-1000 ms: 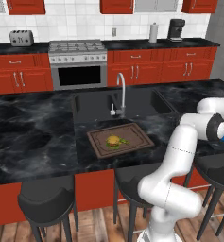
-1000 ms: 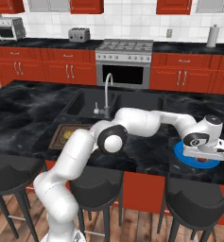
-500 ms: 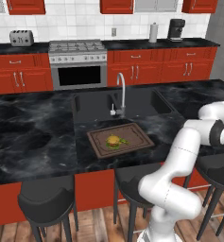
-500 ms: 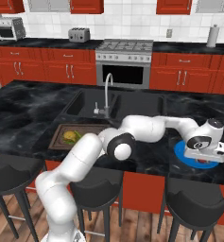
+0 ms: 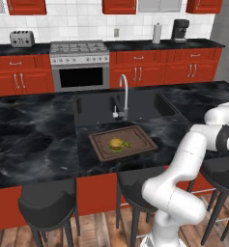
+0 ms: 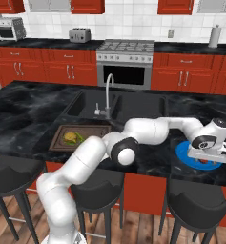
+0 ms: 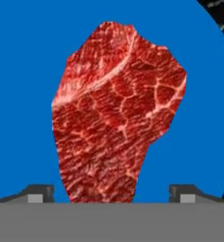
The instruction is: Create a steak meal by picking up the steak and asparagus from the tray and placing them on the plate. Leave the hamburger on the tray.
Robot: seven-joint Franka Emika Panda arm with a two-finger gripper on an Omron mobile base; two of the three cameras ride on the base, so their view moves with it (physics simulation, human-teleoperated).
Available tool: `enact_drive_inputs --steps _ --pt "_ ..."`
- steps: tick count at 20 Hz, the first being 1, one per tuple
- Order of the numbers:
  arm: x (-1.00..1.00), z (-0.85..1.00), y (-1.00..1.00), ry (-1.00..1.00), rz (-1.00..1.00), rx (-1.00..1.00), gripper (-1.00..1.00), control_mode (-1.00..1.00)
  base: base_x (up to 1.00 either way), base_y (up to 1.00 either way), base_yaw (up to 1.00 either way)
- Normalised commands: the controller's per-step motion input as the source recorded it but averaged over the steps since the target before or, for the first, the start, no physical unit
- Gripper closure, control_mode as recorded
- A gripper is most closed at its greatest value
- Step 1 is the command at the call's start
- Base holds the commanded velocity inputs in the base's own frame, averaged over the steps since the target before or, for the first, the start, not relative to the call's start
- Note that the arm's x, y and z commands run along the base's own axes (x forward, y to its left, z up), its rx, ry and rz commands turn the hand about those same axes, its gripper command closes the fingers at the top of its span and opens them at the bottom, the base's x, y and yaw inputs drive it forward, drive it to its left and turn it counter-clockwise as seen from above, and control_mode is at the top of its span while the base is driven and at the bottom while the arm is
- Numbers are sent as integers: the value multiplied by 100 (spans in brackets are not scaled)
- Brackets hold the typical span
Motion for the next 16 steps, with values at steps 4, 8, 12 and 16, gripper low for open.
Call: enact_drive_inputs --steps 4,8,12,16 --pt "-84 31 43 -3 2 -10 -100 -100 0 0 0" --pt "-94 32 93 0 3 -20 -100 -100 0 0 0" --pt "-61 22 100 0 1 -27 -100 -100 0 0 0" --pt "-21 34 100 -1 0 -27 -100 -100 0 0 0"
